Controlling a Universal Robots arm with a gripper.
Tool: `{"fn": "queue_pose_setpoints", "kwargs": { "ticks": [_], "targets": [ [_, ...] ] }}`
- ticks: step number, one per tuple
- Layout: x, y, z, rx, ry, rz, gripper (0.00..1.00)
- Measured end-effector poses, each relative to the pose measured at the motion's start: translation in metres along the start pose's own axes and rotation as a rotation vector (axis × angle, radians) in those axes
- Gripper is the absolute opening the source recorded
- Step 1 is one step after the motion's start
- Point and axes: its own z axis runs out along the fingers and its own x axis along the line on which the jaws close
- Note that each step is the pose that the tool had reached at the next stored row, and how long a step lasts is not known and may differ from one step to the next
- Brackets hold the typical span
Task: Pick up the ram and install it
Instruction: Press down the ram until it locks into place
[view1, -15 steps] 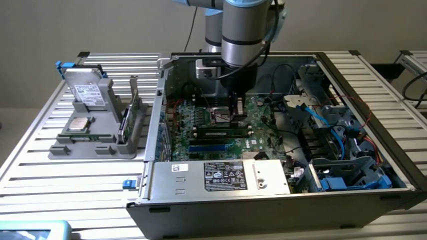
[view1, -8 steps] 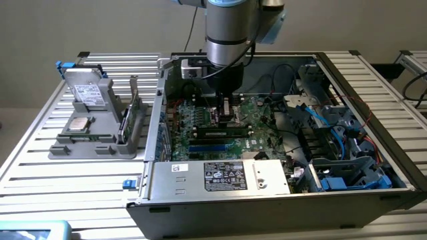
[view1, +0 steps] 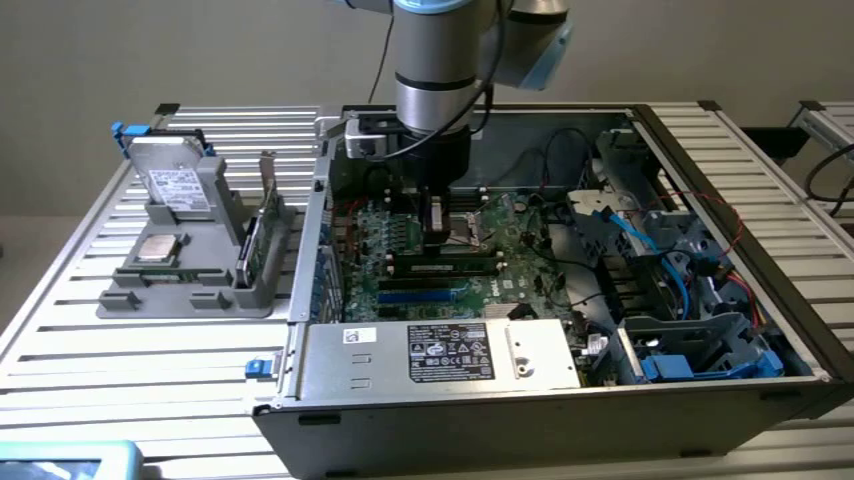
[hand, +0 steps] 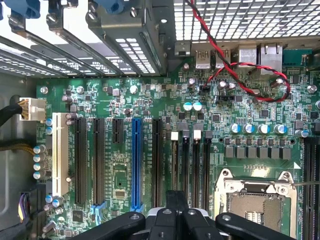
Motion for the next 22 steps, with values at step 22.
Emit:
{"fn": "queue_pose_setpoints", "kwargs": {
  "ticks": [22],
  "targets": [
    [-0.002, 0.0038, 0.0103, -0.0003, 0.0007, 0.0, 0.11]
  ]
}}
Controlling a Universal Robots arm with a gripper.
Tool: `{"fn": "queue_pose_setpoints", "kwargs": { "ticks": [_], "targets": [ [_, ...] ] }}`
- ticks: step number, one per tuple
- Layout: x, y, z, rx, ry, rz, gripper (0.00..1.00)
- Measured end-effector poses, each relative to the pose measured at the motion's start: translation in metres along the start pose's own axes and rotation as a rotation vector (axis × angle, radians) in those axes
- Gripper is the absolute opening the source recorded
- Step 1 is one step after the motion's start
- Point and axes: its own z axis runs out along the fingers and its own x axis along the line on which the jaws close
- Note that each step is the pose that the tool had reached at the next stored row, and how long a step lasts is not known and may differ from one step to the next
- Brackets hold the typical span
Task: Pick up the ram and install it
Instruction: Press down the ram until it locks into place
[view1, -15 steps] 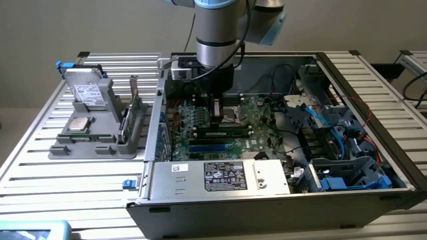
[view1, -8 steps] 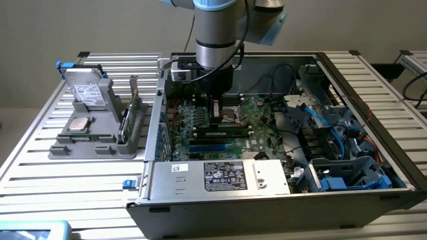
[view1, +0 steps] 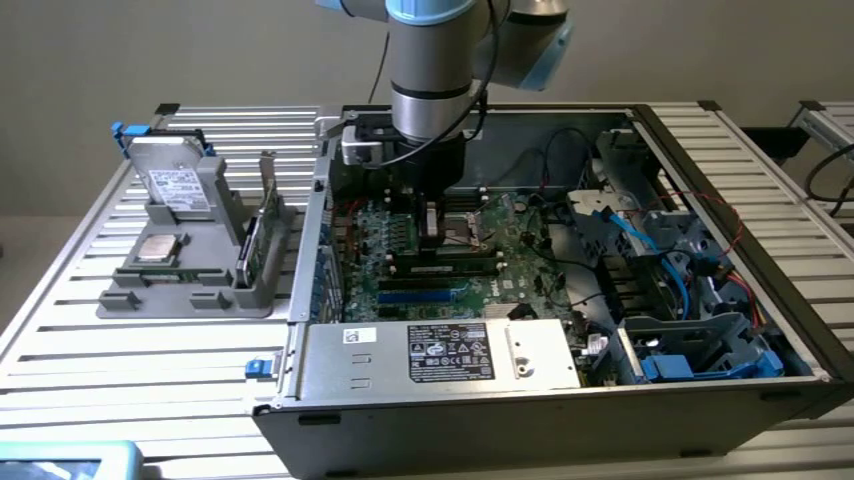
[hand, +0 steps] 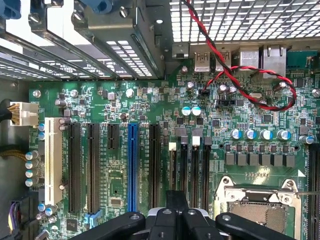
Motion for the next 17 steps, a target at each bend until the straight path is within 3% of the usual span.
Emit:
{"fn": "queue_pose_setpoints", "kwargs": {
  "ticks": [6, 8, 17],
  "targets": [
    [0.0, -0.0006, -0.0025, 0.0021, -0.0032, 0.0, 0.11],
    [0.001, -0.0026, -0.0082, 0.0002, -0.0005, 0.0, 0.11],
    [0.002, -0.0279, -0.0144, 0.0003, -0.0005, 0.0, 0.11]
  ]
}}
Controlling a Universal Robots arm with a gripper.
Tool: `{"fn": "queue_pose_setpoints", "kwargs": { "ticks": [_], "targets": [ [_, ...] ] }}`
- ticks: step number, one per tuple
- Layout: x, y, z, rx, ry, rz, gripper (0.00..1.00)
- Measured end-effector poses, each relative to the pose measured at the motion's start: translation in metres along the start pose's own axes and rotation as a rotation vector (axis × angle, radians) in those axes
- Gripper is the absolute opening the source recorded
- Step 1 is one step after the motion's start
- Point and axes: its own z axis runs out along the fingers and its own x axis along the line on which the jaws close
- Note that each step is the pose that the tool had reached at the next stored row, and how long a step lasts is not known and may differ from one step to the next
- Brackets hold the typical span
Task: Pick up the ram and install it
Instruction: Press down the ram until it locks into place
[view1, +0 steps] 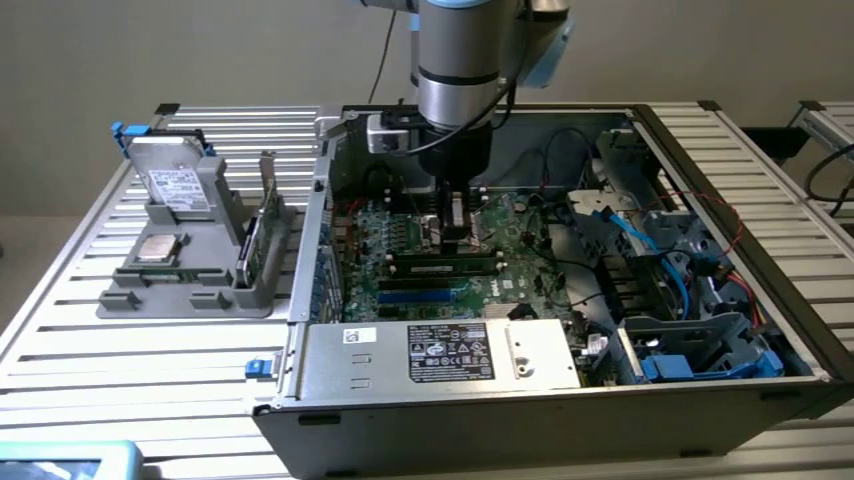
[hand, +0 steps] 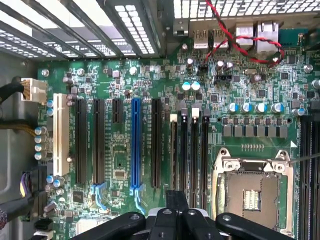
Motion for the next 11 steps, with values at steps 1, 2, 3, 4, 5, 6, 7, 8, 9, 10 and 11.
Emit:
{"fn": "queue_pose_setpoints", "kwargs": {
  "ticks": [1, 2, 3, 4, 5, 6, 7, 8, 9, 10, 11],
  "targets": [
    [0.0001, -0.0019, -0.0001, 0.0, -0.0001, 0.0, 0.11],
    [0.0002, -0.0032, 0.0, 0.0002, -0.0003, 0.0, 0.11],
    [0.0003, -0.0034, 0.0, -0.0006, -0.0002, 0.0, 0.11],
    [0.0003, -0.0034, 0.0, -0.0011, -0.0004, 0.0, 0.11],
    [0.0003, -0.0034, 0.0, -0.0012, -0.0004, 0.0, 0.11],
    [0.0003, -0.0034, 0.0, -0.0012, -0.0003, 0.0, 0.11],
    [0.0004, -0.0034, 0.0, -0.0012, -0.0003, 0.0, 0.11],
    [0.0004, -0.0034, -0.0001, -0.0013, -0.0003, 0.0, 0.11],
    [0.0004, -0.0034, -0.0001, -0.0013, -0.0003, 0.0, 0.11],
    [0.0004, -0.0034, -0.0001, -0.0012, -0.0003, 0.0, 0.11],
    [0.0004, -0.0035, 0.0, -0.0012, -0.0003, 0.0, 0.11]
  ]
}}
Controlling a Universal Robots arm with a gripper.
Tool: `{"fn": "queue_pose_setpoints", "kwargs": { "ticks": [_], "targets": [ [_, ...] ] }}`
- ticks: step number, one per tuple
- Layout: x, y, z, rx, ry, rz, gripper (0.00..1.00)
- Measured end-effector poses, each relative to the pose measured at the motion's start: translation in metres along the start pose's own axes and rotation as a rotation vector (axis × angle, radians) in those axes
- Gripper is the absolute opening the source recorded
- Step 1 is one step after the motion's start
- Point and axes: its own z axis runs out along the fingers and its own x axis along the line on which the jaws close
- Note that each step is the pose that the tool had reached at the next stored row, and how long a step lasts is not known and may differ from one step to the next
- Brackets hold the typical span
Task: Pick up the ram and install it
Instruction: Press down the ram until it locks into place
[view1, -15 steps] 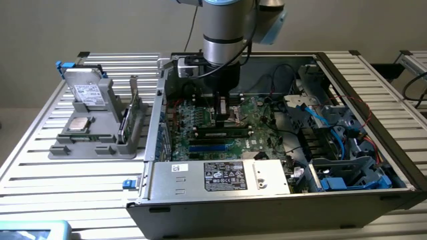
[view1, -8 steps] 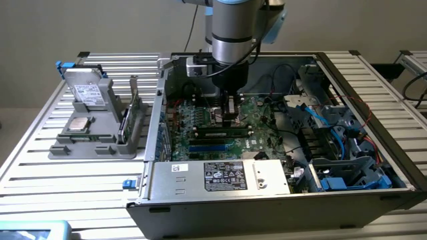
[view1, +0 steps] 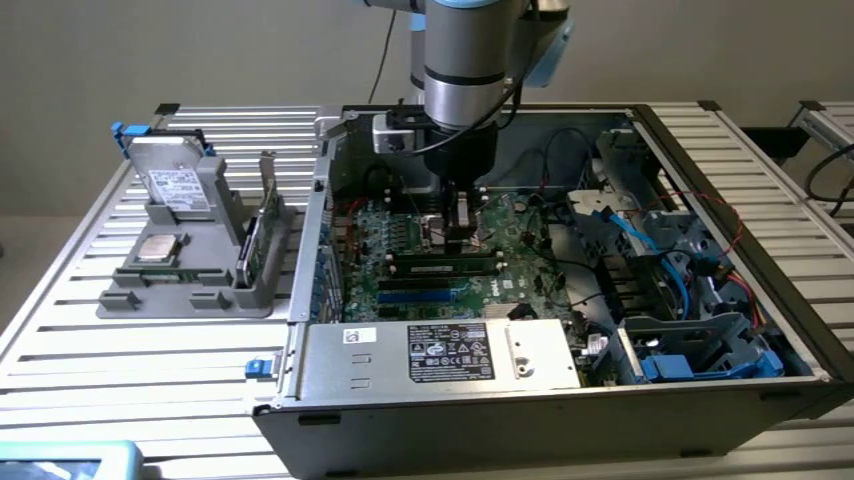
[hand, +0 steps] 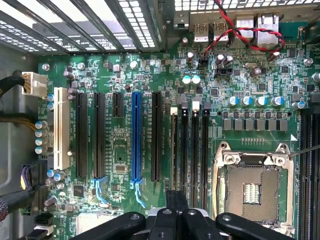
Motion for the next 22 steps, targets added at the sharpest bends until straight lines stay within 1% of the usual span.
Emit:
{"fn": "queue_pose_setpoints", "kwargs": {
  "ticks": [2, 9, 12, 16, 19, 21, 22],
  "targets": [
    [0.0, 0.0, -0.0001, -0.0012, 0.0003, 0.01, 0.11],
    [0.0, 0.0, 0.0002, -0.0121, 0.001, 0.11, 0.11],
    [-0.0001, 0.0, 0.0005, -0.0149, 0.0013, 0.135, 0.11],
    [-0.0001, 0.0, 0.0007, -0.0207, 0.0012, 0.19, 0.11],
    [-0.0002, 0.0, 0.0011, -0.0231, -0.0007, 0.227, 0.11],
    [-0.0002, 0.0, 0.0014, -0.0233, -0.0062, 0.246, 0.11],
    [-0.0002, 0.0, 0.0014, -0.0224, -0.0072, 0.256, 0.11]
  ]
}}
